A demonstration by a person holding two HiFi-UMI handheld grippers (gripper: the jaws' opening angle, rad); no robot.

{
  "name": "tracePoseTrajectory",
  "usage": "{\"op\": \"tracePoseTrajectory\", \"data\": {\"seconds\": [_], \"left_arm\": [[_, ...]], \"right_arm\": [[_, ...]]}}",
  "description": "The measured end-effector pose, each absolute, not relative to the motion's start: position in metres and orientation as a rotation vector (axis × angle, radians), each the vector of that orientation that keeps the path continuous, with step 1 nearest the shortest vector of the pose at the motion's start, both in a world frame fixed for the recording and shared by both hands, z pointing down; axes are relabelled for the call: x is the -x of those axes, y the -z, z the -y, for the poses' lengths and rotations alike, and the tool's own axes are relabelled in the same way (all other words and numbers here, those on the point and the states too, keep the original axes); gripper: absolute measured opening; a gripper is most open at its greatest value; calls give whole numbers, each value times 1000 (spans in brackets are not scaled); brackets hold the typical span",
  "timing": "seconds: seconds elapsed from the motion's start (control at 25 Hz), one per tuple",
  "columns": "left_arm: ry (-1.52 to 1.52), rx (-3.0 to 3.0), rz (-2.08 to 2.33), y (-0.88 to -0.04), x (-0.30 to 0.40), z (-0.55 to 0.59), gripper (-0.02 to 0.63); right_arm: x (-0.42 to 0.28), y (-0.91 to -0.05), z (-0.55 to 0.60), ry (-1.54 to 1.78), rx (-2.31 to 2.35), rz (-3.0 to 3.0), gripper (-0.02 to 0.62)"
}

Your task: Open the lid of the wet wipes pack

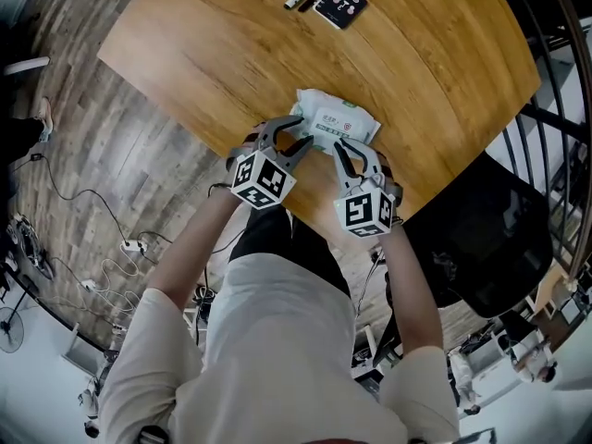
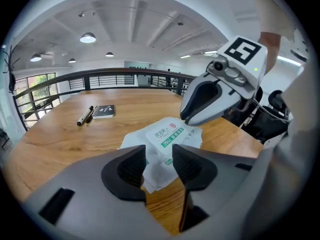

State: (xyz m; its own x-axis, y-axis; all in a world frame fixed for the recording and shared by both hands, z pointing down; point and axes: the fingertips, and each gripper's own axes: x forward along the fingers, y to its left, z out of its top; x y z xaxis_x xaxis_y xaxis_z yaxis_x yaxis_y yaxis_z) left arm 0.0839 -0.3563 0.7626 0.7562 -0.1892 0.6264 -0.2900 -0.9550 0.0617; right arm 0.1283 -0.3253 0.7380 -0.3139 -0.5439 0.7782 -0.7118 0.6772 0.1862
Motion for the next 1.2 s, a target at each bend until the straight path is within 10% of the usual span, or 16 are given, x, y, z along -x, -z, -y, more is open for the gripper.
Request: {"op": "tracePoseTrajectory", "data": {"seconds": [1.2], "left_arm": [[-1115,-2873,199,-788,-94,354,156]], "right_arm": [[-117,-777,326,52,-806,1859,63]]}}
